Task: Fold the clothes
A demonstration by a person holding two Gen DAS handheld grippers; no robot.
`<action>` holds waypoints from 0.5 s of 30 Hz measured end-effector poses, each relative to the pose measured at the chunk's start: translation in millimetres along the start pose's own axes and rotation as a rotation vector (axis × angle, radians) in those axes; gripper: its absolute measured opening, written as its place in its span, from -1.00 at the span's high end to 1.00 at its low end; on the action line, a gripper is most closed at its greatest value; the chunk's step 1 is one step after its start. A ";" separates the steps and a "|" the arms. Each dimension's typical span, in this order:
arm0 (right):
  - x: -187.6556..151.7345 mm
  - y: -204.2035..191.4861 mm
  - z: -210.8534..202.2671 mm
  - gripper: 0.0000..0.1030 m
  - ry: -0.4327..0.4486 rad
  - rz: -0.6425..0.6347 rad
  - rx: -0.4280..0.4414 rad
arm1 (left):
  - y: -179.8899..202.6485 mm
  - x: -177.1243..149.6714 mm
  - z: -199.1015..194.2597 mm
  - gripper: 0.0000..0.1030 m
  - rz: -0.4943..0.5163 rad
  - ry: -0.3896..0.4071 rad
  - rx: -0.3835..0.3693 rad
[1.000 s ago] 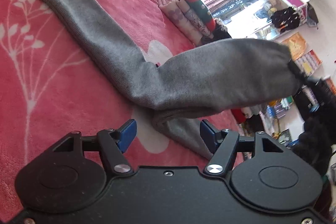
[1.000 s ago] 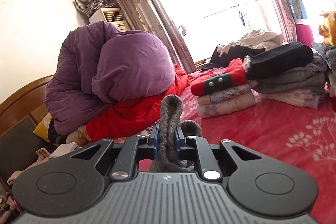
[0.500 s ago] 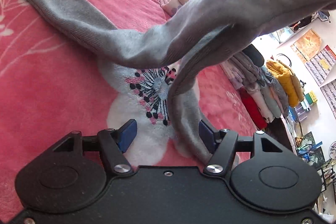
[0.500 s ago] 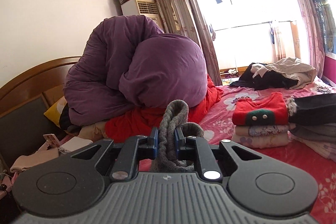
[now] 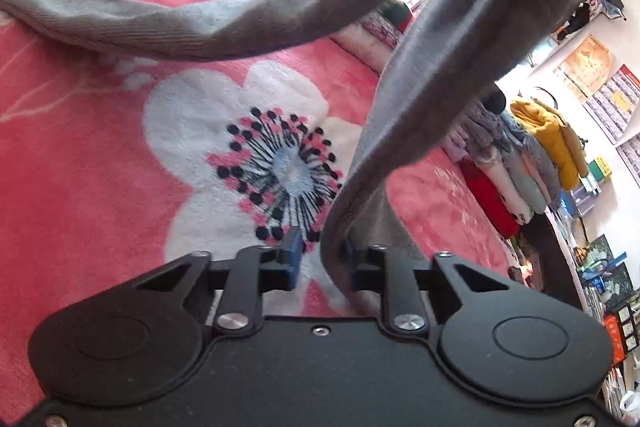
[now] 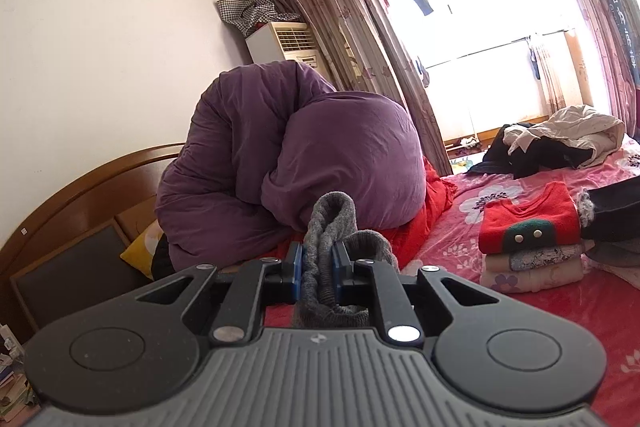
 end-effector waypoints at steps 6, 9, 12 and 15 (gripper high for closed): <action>0.0 3.5 -17.6 0.69 0.035 0.036 0.018 | -33.3 35.4 -29.3 0.84 -0.072 0.146 0.115; 1.3 12.3 -27.1 0.69 0.053 0.072 0.015 | -43.8 55.8 -51.4 0.83 -0.054 0.259 0.198; -1.8 21.8 -33.3 0.69 0.058 0.094 0.010 | -54.0 73.3 -77.5 0.83 -0.062 0.365 0.255; -8.1 30.9 -37.1 0.69 0.066 0.134 0.016 | -56.3 90.4 -112.5 0.83 -0.030 0.499 0.331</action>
Point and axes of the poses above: each gripper's, at about its wrist camera, not at the fingertips, and z roughly the way its jaws point, y to its right, x to its top, the point moved 6 cm from there along z, roughly the way its jaws point, and after that the axes turned 3 degrees about -y, right-handed, at the moved point
